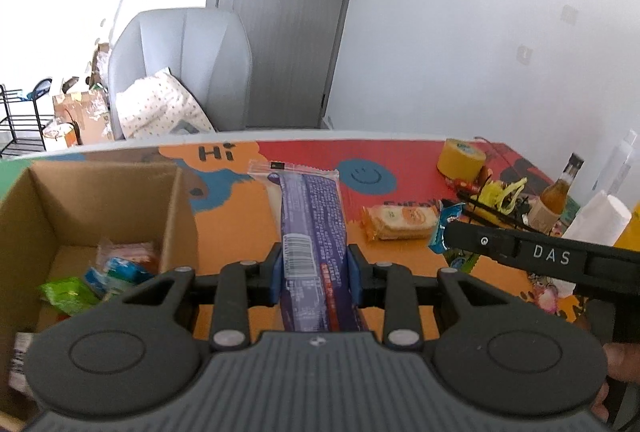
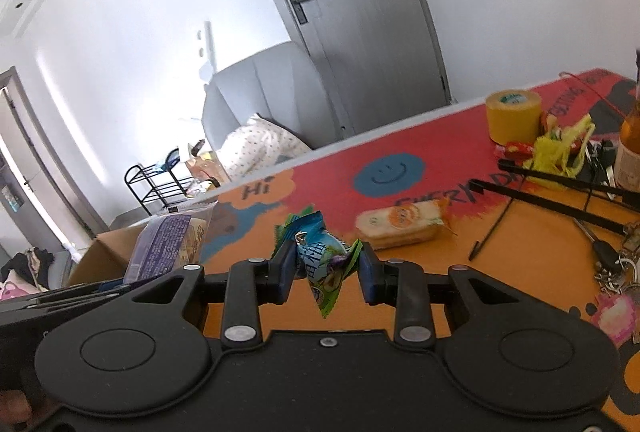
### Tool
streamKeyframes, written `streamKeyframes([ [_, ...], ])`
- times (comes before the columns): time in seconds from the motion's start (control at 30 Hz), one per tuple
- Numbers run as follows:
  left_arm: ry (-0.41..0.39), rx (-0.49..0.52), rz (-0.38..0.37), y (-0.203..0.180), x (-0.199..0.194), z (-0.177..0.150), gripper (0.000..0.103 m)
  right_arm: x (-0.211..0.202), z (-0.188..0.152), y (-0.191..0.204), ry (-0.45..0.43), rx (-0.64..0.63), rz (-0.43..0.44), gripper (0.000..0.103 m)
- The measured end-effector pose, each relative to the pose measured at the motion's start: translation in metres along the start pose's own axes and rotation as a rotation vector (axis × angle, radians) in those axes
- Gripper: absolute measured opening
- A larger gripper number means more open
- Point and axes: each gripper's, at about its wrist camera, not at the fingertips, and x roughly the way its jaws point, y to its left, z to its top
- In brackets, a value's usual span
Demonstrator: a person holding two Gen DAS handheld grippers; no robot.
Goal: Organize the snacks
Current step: 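Grasp the blue chip bag with the right gripper while the left holds the purple bar, then carry both snacks over the cardboard box and open both grippers to drop them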
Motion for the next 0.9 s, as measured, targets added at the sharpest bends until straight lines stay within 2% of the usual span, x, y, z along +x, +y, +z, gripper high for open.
streamKeyframes([
  [0.5,-0.095,-0.048,0.067,0.045,-0.054,0.02,0.031,-0.013,0.005,0.052,-0.039,-0.065,0.074,0.031],
  [0.9,-0.12,-0.071,0.117,0.095,-0.075,0.027,0.031,-0.008,0.007,0.095,-0.045,-0.123,0.12,0.031],
])
